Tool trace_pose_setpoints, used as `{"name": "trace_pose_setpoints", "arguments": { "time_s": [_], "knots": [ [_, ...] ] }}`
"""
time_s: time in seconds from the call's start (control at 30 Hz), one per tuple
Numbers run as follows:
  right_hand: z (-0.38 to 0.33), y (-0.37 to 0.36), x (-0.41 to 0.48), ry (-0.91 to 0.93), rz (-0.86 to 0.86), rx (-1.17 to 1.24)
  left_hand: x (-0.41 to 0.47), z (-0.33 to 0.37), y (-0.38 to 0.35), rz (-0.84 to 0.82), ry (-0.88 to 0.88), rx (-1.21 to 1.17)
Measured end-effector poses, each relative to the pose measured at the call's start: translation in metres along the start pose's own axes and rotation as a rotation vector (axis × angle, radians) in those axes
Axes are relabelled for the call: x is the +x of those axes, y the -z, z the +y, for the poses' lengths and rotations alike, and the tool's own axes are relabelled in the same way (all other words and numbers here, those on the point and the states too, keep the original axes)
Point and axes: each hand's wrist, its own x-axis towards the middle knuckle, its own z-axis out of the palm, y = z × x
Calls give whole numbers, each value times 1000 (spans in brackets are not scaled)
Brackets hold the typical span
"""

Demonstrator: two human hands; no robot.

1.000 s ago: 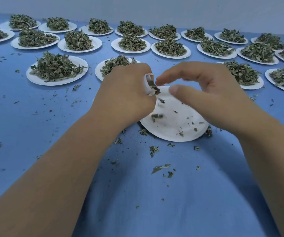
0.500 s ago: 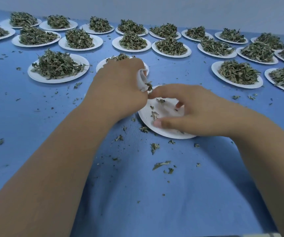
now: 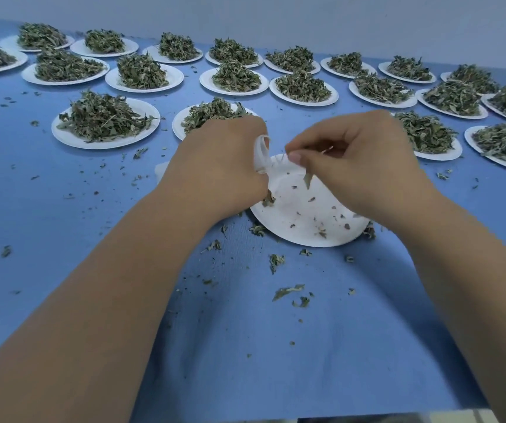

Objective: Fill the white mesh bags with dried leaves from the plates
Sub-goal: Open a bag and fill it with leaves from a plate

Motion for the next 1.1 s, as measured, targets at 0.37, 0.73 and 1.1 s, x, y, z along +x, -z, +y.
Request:
{"name": "trace_pose_setpoints", "arguments": {
  "time_s": [0.37, 0.73, 1.1],
  "knots": [
    [-28, -17, 12, 54, -4, 265, 3, 1, 3, 113, -1, -135],
    [-28, -7, -4, 0, -232, 99, 3, 3, 12, 109, 60, -255],
    [-18, 16, -1, 38, -201, -90, 1, -4, 19, 74, 108, -231]
  ]
}}
